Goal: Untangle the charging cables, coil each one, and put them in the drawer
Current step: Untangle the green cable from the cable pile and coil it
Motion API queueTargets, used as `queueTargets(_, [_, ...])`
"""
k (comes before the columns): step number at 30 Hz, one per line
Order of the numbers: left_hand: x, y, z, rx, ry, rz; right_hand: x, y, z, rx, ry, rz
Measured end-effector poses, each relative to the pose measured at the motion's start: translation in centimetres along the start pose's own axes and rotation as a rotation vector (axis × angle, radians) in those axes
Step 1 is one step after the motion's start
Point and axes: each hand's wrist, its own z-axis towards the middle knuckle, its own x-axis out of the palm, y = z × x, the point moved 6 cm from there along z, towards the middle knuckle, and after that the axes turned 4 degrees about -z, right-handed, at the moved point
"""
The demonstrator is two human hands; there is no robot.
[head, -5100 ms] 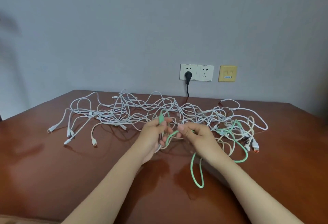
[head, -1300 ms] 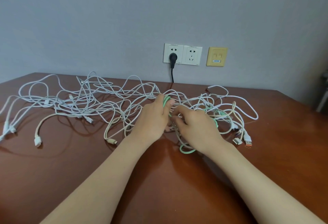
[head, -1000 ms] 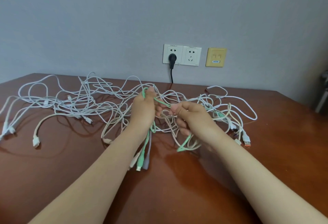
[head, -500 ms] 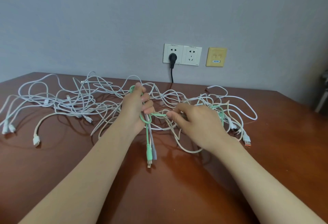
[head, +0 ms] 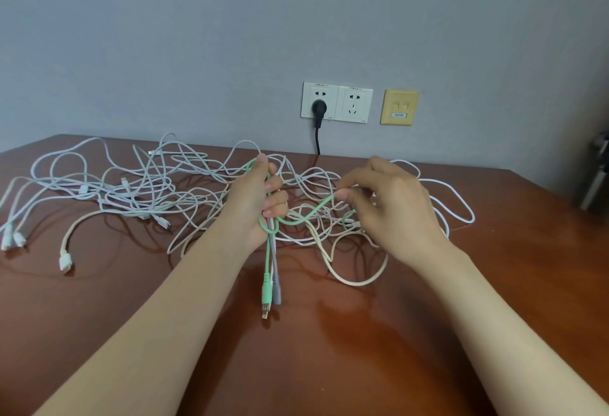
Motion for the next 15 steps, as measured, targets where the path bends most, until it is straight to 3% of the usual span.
queueTargets(7, [0.5, 0.5, -0.3, 0.039, -0.006, 0.132, 1.0, 1.7, -0.3, -0.116, 0.069, 0.076])
queueTargets(15, [1.2, 1.7, -0.7, 0.040, -0.002, 0.254, 1.7, 2.6, -0.5, -0.070, 0.111, 0.224])
